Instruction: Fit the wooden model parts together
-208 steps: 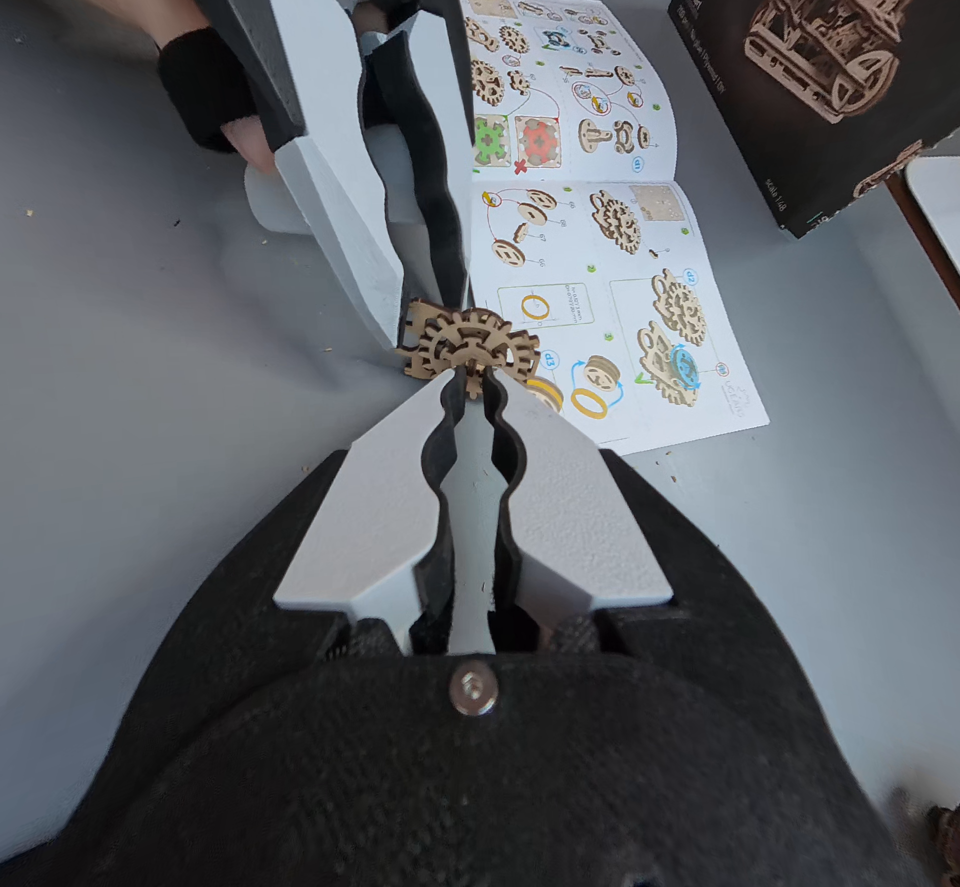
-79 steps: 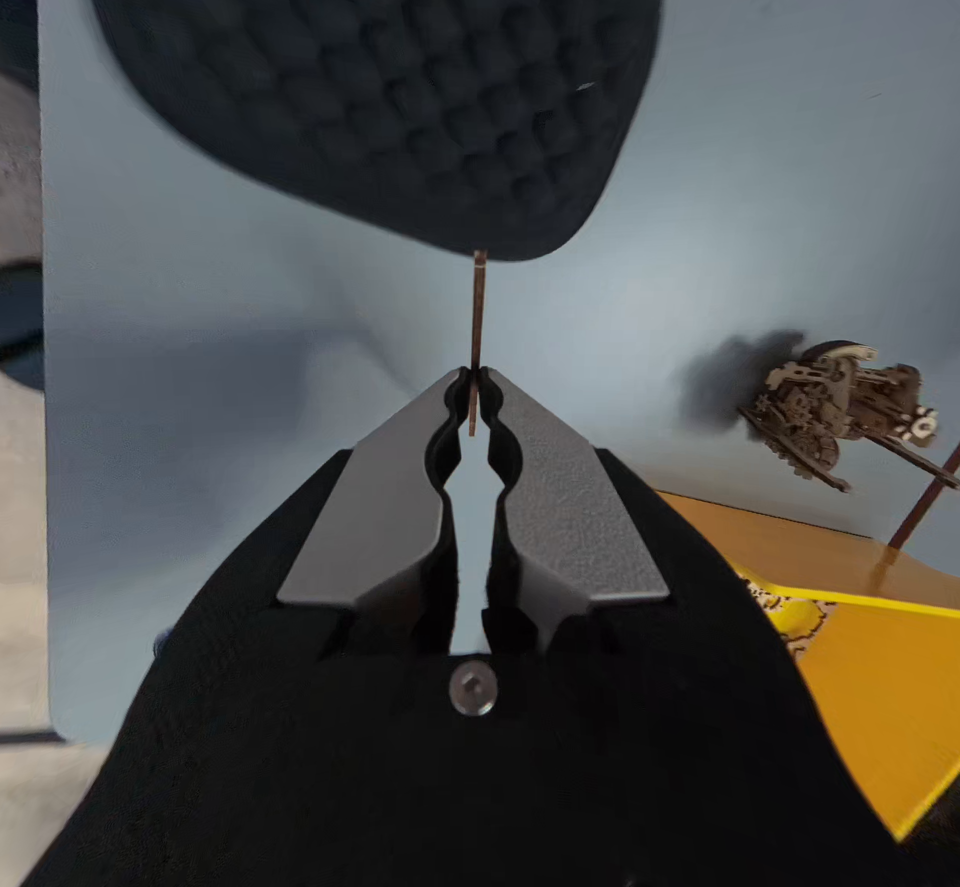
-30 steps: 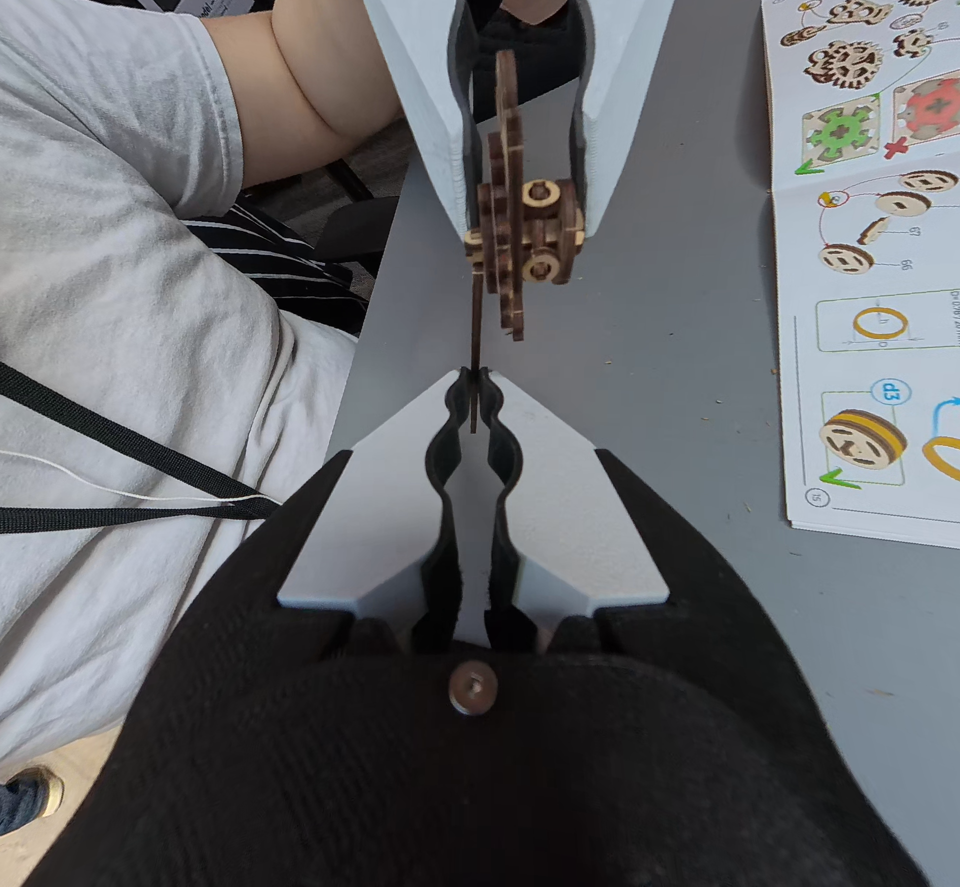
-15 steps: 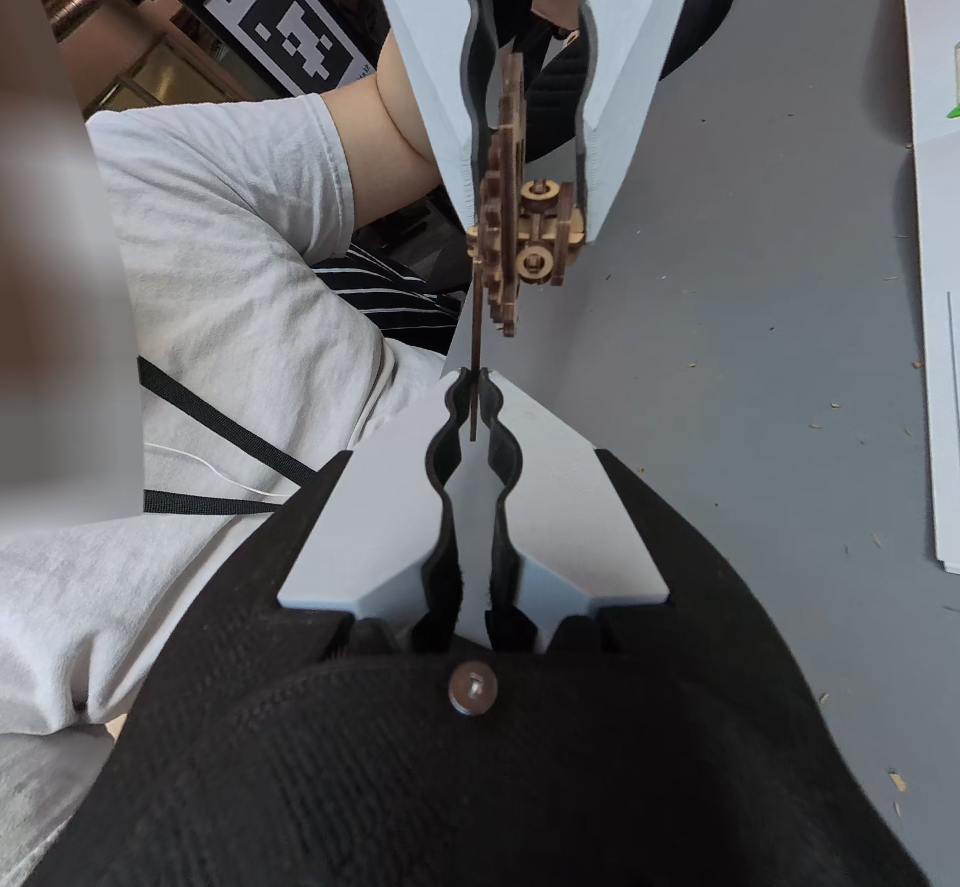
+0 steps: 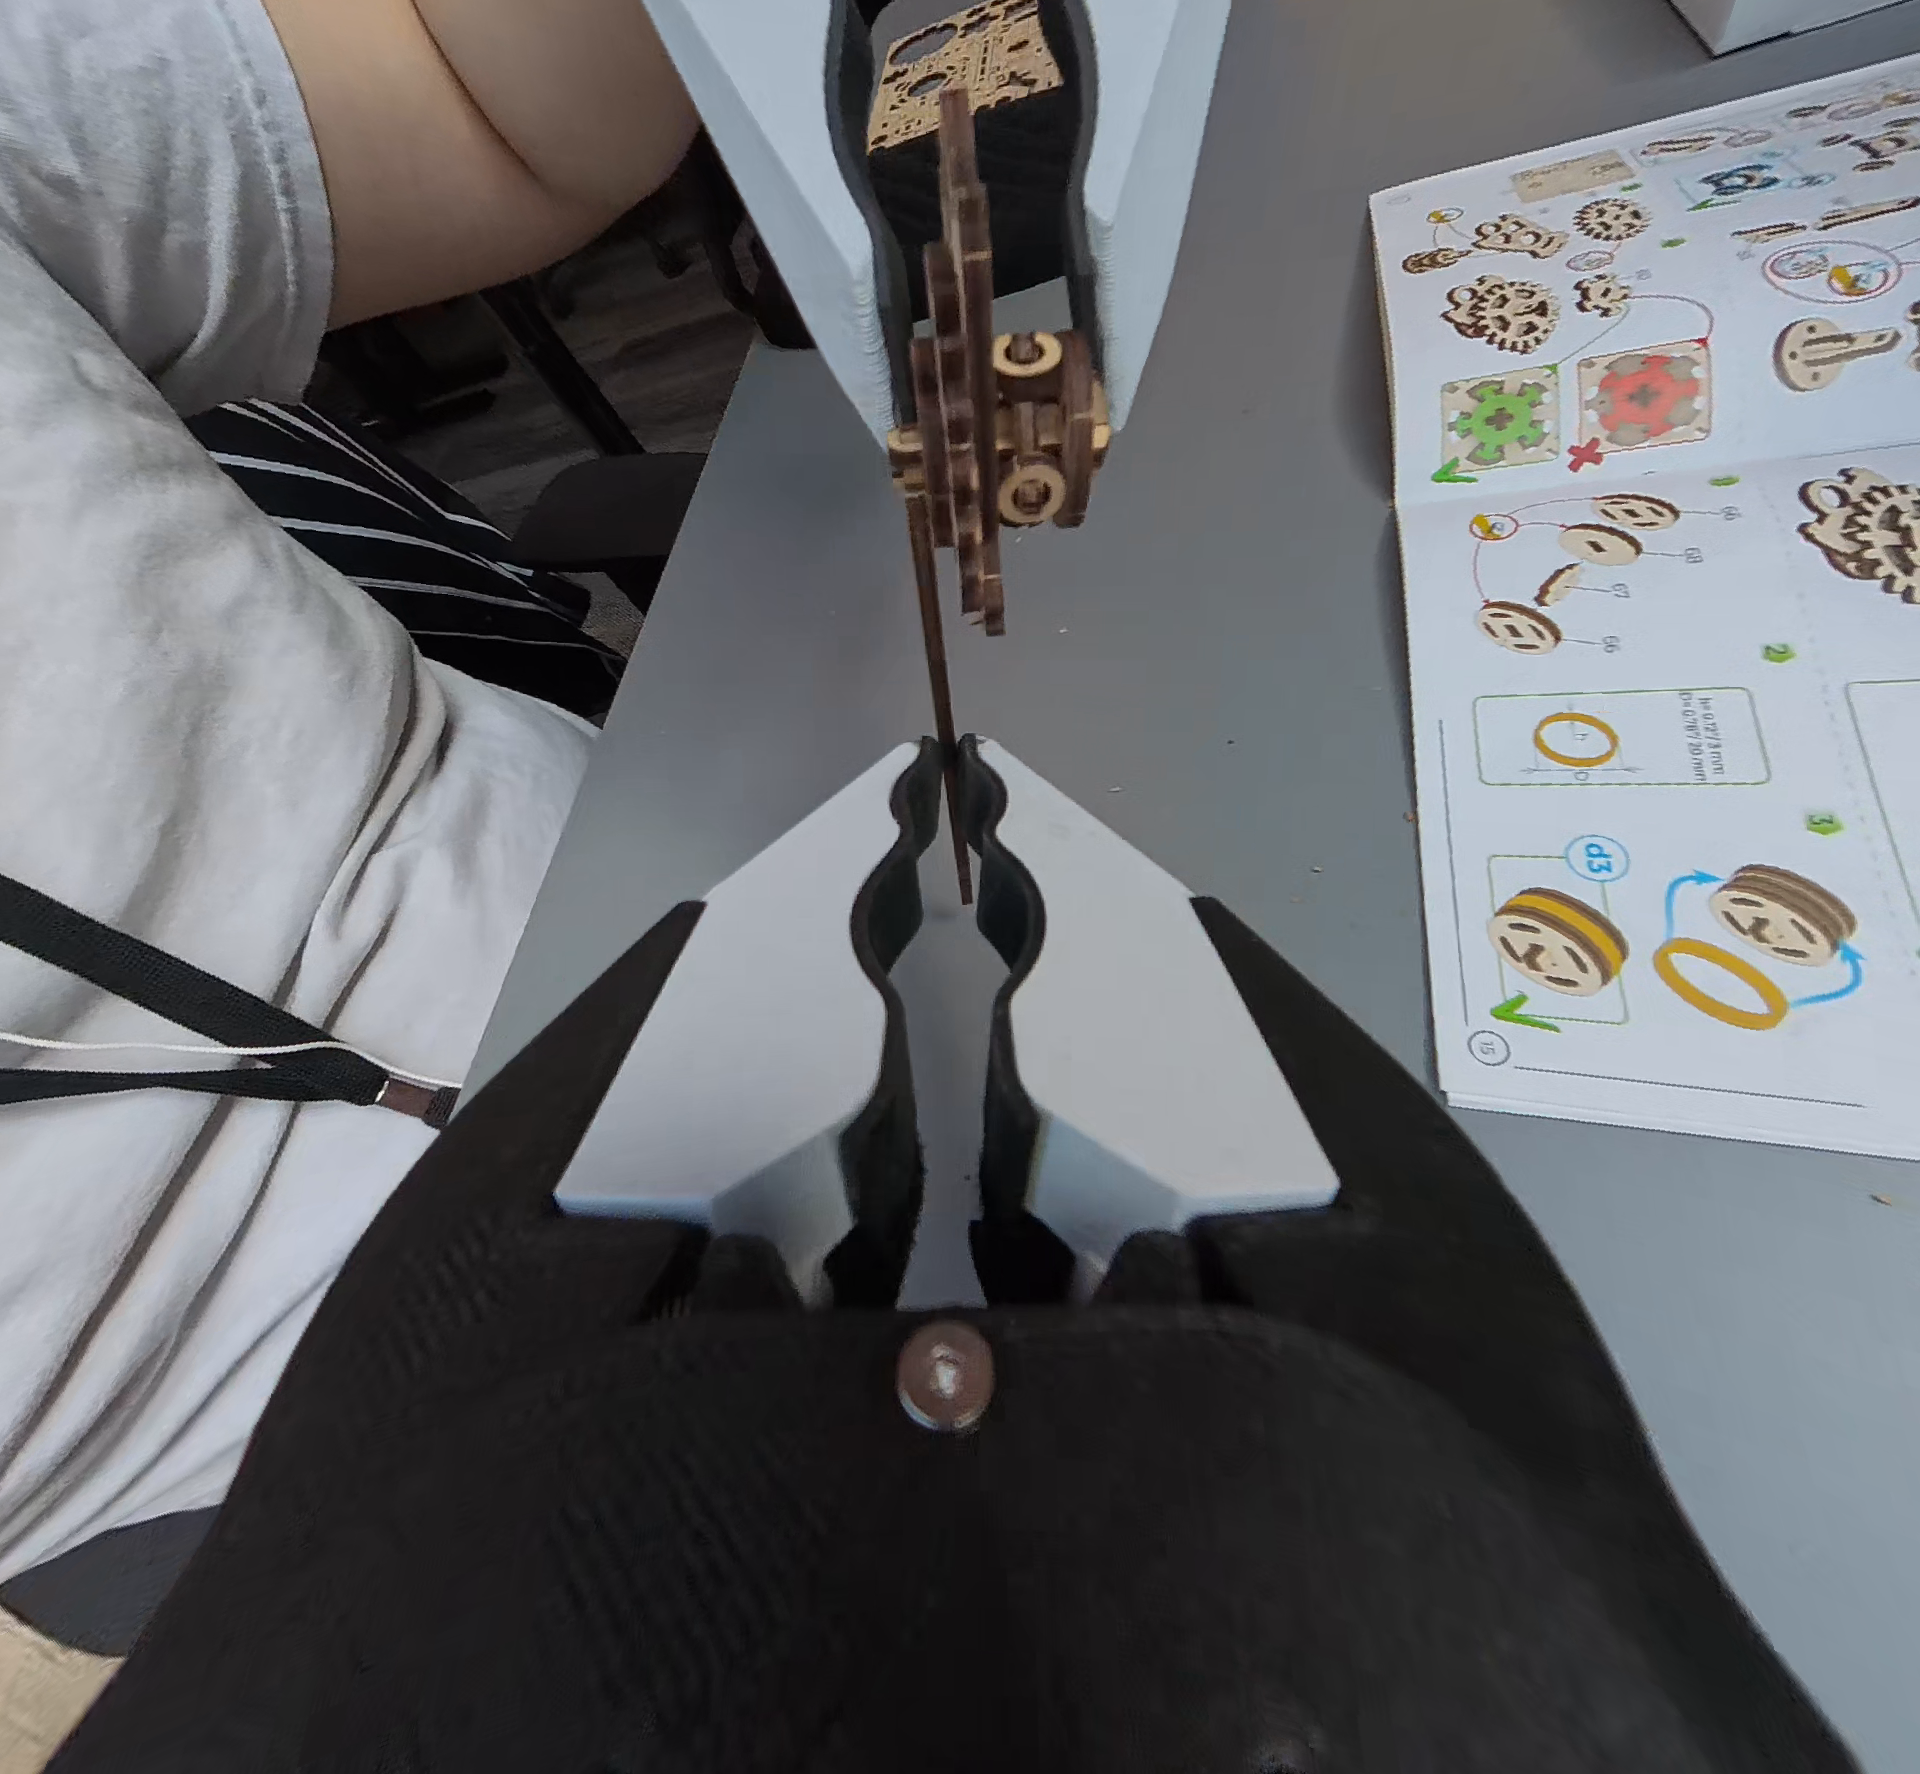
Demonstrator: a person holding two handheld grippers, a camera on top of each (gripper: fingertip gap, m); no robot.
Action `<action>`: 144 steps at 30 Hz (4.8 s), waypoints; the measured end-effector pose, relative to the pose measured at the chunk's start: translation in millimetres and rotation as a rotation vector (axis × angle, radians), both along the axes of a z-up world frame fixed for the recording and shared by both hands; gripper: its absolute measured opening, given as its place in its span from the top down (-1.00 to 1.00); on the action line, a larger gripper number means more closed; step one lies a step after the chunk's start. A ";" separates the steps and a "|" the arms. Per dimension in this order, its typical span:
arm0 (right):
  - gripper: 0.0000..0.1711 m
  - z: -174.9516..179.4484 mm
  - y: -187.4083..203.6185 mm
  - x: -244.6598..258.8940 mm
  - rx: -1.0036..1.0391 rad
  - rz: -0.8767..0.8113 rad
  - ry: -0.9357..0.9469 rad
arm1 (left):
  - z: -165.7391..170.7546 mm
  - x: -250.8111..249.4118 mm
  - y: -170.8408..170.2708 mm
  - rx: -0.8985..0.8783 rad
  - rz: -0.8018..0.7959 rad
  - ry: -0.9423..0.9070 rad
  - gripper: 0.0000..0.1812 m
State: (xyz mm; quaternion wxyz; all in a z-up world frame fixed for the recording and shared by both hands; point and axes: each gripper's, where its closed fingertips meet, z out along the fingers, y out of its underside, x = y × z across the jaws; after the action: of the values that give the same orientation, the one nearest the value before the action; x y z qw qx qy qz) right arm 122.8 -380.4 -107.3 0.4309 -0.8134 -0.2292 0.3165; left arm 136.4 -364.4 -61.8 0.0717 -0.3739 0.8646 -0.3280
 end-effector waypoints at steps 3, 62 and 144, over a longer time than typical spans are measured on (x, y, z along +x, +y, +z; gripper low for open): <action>0.98 -1.9 1.2 -0.8 0.038 0.002 -0.057 | -0.6 -1.2 -2.3 0.065 -0.022 -0.026 0.76; 0.76 56.0 0.9 16.1 0.361 -0.159 -0.189 | 1.3 0.4 -15.5 -0.276 0.089 -0.314 0.63; 0.76 57.9 2.2 28.0 0.404 -0.208 -0.335 | 12.2 10.9 -15.6 -0.279 0.071 -0.622 0.78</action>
State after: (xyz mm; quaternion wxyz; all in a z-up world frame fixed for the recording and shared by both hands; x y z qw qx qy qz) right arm 150.8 -378.2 -49.4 0.5707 -0.7710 -0.2710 0.0796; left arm 147.3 -380.0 -49.5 0.2911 -0.2920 0.7346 -0.5388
